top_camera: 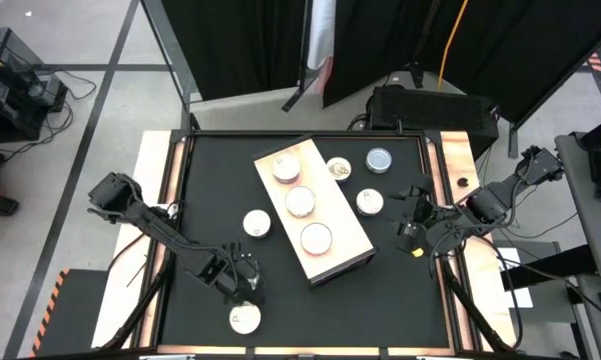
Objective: Stack canned seafood by type on shelf
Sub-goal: Stack the green tuna can on top of the green tuna can on the shelf
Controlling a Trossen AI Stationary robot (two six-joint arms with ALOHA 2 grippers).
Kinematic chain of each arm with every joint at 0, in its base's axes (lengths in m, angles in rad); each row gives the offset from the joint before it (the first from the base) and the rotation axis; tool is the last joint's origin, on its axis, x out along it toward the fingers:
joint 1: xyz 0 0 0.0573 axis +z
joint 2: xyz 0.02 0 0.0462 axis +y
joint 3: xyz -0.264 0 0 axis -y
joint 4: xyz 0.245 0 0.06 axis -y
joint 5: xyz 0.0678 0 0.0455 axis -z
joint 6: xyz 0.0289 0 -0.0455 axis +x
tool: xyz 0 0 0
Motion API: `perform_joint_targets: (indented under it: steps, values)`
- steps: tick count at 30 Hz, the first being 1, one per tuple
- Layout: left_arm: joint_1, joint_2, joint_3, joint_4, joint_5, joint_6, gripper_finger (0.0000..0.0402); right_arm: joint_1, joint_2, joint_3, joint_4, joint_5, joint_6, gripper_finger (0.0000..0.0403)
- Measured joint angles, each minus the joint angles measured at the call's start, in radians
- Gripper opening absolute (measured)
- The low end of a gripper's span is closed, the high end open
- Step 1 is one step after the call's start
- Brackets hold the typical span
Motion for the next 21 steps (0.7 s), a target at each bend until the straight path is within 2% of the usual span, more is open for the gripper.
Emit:
perform_joint_targets:
  steps: [13, 17, 21]
  values:
    - [-0.004, -0.008, -0.025, 0.02, 0.001, -0.042, 0.0, 0.0, 0.0, 0.0, 0.001, 0.0, 0.002, 0.0254]
    - [-0.018, -0.025, -0.019, -0.013, 0.062, -0.043, 0.0, 0.0, 0.0, 0.0, 0.0, 0.0, 0.003, 0.0254]
    - [-0.032, -0.083, 0.039, -0.068, 0.097, -0.042, 0.0, 0.0, 0.0, 0.0, 0.0, 0.0, 0.003, 0.0254]
